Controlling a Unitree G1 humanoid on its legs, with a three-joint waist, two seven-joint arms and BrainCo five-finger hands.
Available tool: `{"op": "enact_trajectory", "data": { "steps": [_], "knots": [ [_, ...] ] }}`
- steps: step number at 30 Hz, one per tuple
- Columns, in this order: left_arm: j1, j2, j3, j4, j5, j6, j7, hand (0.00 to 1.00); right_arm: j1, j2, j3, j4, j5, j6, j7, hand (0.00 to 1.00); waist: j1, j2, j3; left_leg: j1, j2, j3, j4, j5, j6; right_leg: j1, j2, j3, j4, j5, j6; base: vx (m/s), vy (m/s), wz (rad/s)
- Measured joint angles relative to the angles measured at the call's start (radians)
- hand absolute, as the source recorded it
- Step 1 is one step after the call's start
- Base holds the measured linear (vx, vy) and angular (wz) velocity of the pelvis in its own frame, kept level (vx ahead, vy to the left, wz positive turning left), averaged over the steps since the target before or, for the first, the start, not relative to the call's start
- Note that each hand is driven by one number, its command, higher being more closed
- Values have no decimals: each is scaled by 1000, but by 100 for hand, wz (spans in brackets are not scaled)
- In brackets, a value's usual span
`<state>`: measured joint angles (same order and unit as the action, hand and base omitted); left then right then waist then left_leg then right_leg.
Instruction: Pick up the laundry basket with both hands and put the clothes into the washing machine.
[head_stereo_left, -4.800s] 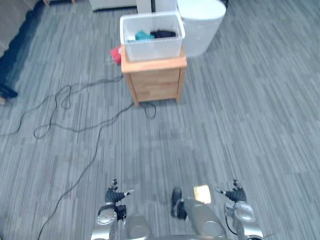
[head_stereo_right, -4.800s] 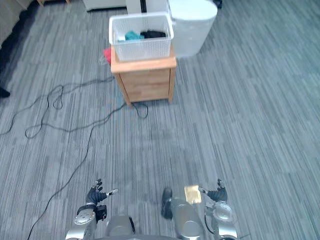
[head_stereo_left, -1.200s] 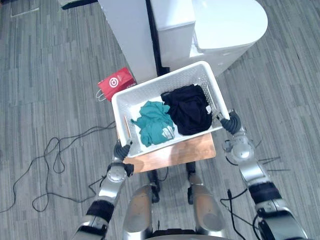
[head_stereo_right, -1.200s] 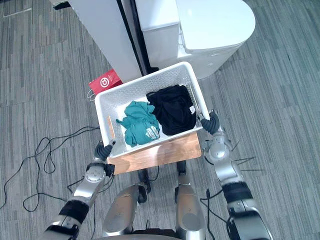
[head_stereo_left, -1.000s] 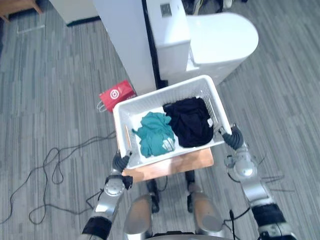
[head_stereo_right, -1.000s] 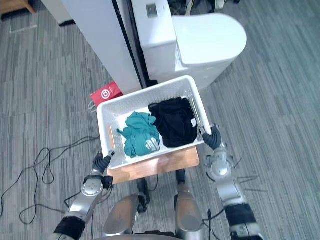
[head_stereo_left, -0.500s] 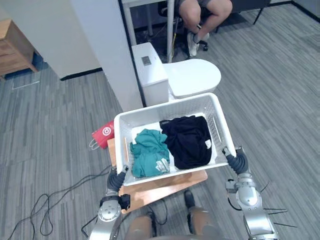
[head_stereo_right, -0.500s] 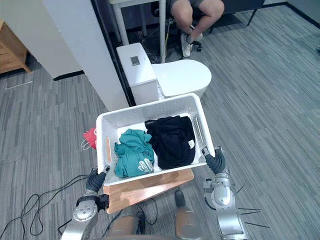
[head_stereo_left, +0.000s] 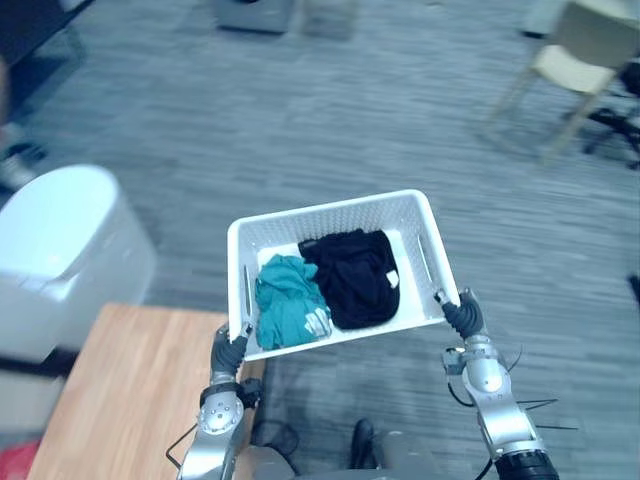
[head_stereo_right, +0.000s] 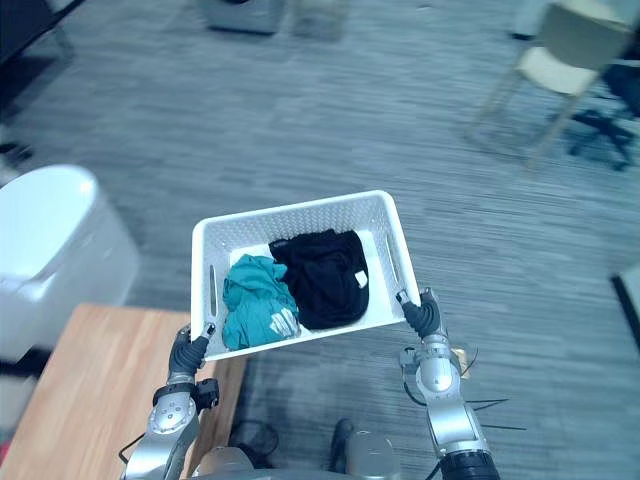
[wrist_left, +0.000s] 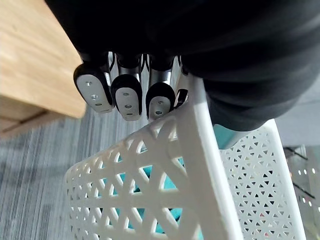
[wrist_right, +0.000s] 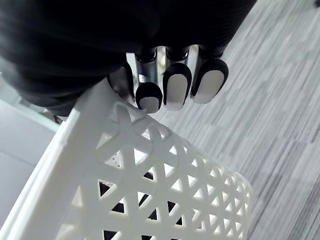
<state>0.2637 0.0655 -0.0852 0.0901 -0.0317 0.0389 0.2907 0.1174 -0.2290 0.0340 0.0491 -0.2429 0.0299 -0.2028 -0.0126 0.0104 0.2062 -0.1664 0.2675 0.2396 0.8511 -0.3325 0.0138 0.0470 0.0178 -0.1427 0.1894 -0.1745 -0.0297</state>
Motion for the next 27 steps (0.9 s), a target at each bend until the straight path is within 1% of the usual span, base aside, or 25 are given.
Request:
{"op": "enact_trajectory", "data": {
  "steps": [2,3,5,6,7,8,9,10,11,12,13,14,15,16,17,18,19,20,21,22,23,24,25,26,27],
  "knots": [
    [1,1,1,-2,-7,-1,0,100,1,2,2,-23,6,0,2,100,27,10,-2,-70,-88,-58,-95,-2,-1,8,-5,48,-29,1,-1,207,121,-77],
    [3,-1,4,-3,-8,0,0,100,2,3,2,-25,6,0,4,100,34,15,-3,-108,-133,-81,-190,8,-16,27,-15,59,-50,-1,2,282,194,-54],
    [4,-4,6,-4,-8,-1,0,100,1,2,2,-25,6,0,5,100,43,27,-4,-152,-172,-97,-327,46,-60,47,-29,76,-59,-19,31,292,213,-37],
    [10,-4,10,-7,-7,0,-1,100,6,4,5,-23,6,0,5,100,64,30,-4,-146,-186,-77,-363,154,-29,65,-38,114,-60,-36,57,421,227,-54],
    [24,-1,21,-24,-7,0,-1,100,7,17,13,-23,6,0,4,100,79,12,-15,-120,-214,-50,-378,143,13,71,-63,152,-71,-42,59,470,232,-47],
    [32,-4,24,-46,-7,0,0,100,4,15,13,-25,6,0,3,100,78,12,-16,-129,-218,-39,-360,132,40,71,-74,160,-75,-39,65,401,192,-21],
    [42,-5,24,-76,-7,0,-1,100,2,8,13,-23,6,-1,4,100,82,20,-17,-141,-218,-32,-323,100,91,71,-79,177,-72,-38,80,365,243,-12],
    [48,-5,32,-89,-7,0,-1,100,1,12,16,-17,6,-1,9,100,91,17,-19,-137,-224,-14,-298,70,110,69,-94,185,-39,-50,99,497,324,-19],
    [59,-4,38,-89,-7,0,-1,100,-3,26,16,-13,4,-1,12,100,89,16,-18,-96,-243,-5,-321,28,110,31,-103,185,91,-77,144,478,303,-16],
    [68,-3,39,-89,-7,0,-1,100,-2,33,15,-7,0,-2,12,100,85,16,-18,-73,-252,-3,-331,13,107,-3,-109,187,194,-90,167,387,210,-11],
    [79,0,37,-88,-7,1,-1,100,4,47,14,15,-5,-5,12,100,79,15,-16,-10,-272,-1,-350,-11,107,-98,-122,208,463,-77,268,421,157,6],
    [82,11,31,-88,-6,8,-1,100,25,57,13,30,-6,-3,12,100,70,12,-16,60,-295,-9,-376,-29,108,-174,-142,203,702,-59,289,452,136,19],
    [82,22,25,-88,-6,11,-1,100,37,62,13,36,-6,-3,12,100,59,11,-17,100,-309,-18,-401,-31,111,-205,-159,175,780,-65,262,573,140,40],
    [84,36,20,-88,-5,12,-1,100,44,72,13,49,-7,-3,11,100,37,13,-19,167,-323,-34,-462,-31,111,-260,-187,107,828,-84,193,485,87,34],
    [82,44,20,-88,-6,12,-1,100,43,76,13,49,-8,-6,12,100,27,23,-25,212,-324,-45,-511,-30,111,-321,-192,46,781,-110,148,481,76,22],
    [78,47,20,-88,-6,12,-1,100,43,76,12,48,-8,-11,12,100,26,26,-27,233,-323,-49,-534,-30,111,-355,-191,20,740,-121,129,489,48,4],
    [67,55,16,-86,-6,12,-1,100,43,73,11,48,-7,-14,13,100,22,34,-24,284,-318,-61,-586,-30,110,-412,-171,-12,627,-130,109,524,16,20],
    [58,61,9,-83,-6,12,-1,100,44,66,9,48,-5,-13,13,100,7,51,-20,327,-299,-80,-624,-37,96,-455,-135,-28,464,-94,83,653,-11,43],
    [52,62,6,-79,-6,12,-1,100,45,65,5,48,-4,-13,14,100,-10,60,-15,362,-285,-97,-644,-45,80,-467,-110,-27,295,-13,86,574,-37,54],
    [48,63,6,-76,-6,12,-1,100,47,68,3,47,-4,-13,13,100,-18,55,-14,385,-283,-104,-653,-46,77,-473,-101,-25,185,46,90,490,-54,52],
    [42,63,5,-68,-6,12,-1,100,49,70,2,47,-4,-13,13,100,-27,46,-14,424,-284,-109,-666,-56,60,-476,-96,-20,46,127,90,528,-93,46],
    [41,66,1,-58,-5,13,-2,100,52,68,2,46,-4,-10,12,100,-32,31,-18,485,-289,-125,-681,-74,28,-478,-91,-20,-53,200,70,861,-188,52],
    [38,73,-9,-47,-5,14,-2,100,69,65,1,42,-4,-10,12,100,-33,16,-29,539,-294,-151,-674,-87,5,-477,-86,-4,-58,298,3,893,-198,43],
    [33,59,-15,-37,-5,15,-2,100,73,61,-2,42,-4,-7,11,100,-35,33,-42,556,-277,-161,-661,-89,3,-483,-78,0,-19,386,1,957,-204,14],
    [29,25,-15,-32,-5,16,-3,100,61,40,-14,43,-4,0,14,100,-23,99,-60,540,-224,-160,-600,-78,-15,-513,-42,-18,77,367,-3,795,-166,-2]
  ]
}}
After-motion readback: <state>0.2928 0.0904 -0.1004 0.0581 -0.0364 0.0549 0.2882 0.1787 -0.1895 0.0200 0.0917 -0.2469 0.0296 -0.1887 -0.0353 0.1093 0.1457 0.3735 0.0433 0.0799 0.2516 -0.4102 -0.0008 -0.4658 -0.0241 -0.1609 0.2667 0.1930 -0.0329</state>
